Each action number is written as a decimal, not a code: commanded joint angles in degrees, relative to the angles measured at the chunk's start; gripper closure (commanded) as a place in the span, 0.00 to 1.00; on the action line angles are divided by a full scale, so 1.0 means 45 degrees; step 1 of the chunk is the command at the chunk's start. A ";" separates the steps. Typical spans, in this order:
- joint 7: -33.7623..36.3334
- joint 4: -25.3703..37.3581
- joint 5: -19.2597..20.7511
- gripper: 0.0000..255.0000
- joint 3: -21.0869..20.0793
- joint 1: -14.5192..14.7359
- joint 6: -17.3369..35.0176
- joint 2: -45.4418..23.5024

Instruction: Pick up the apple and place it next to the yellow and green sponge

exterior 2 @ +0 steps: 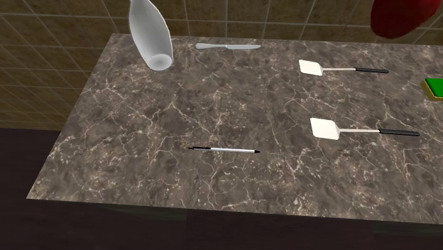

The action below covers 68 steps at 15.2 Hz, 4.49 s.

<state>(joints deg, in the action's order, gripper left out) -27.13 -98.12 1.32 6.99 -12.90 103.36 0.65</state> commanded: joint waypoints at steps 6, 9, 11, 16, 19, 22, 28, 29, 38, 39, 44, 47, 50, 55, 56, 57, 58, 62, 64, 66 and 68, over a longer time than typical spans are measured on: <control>-0.1940 0.2995 -0.0645 1.00 0.0835 -0.1052 -0.0541 -0.2463; -0.2710 0.4698 -0.1019 1.00 0.1084 -0.1625 -0.1028 -0.3711; -0.3185 0.6062 -0.1297 1.00 0.1207 -0.2063 -0.1465 -0.4662; -0.4183 1.2228 -0.2195 1.00 0.1268 -0.3741 -0.3799 -0.8537; -0.4229 1.0666 -0.2074 1.00 0.1270 -0.3554 -0.2842 -0.7938; -0.4266 0.9510 -0.2017 1.00 0.1295 -0.3412 -0.2066 -0.7565; -0.4320 0.7765 -0.1954 1.00 0.1314 -0.3226 -0.0754 -0.7138; -0.4328 0.7521 -0.1949 1.00 0.1314 -0.3203 -0.0555 -0.7095; -0.4402 0.5720 -0.1951 1.00 0.1300 -0.3059 0.1081 -0.6938; -0.4411 0.5555 -0.1956 1.00 0.1296 -0.3049 0.1249 -0.6942; -0.4457 0.4812 -0.1993 1.00 0.1274 -0.3010 0.2061 -0.7016; -0.4487 0.4426 -0.2023 1.00 0.1256 -0.2995 0.2527 -0.7099; -0.4511 0.4162 -0.2049 1.00 0.1241 -0.2988 0.2866 -0.7176; -0.4511 0.4164 -0.2050 1.00 0.1241 -0.2988 0.2866 -0.7178; -0.4511 0.4164 -0.2050 1.00 0.1241 -0.2988 0.2866 -0.7178; -0.4511 0.4164 -0.2050 1.00 0.1241 -0.2988 0.2866 -0.7178; -0.4511 0.4162 -0.2049 0.00 0.1241 -0.2988 0.2867 -0.7177; -0.4511 0.4161 -0.2049 0.00 0.1241 -0.2987 0.2868 -0.7177; -0.4487 0.4346 -0.2011 0.00 0.1263 -0.2984 0.2531 -0.7022; -0.4441 0.4786 -0.1944 0.00 0.1301 -0.2984 0.1834 -0.6759; -0.4424 0.4988 -0.1922 0.00 0.1314 -0.2988 0.1548 -0.6673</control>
<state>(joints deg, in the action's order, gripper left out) -47.20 -76.79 -7.37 12.90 -26.35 111.40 -29.25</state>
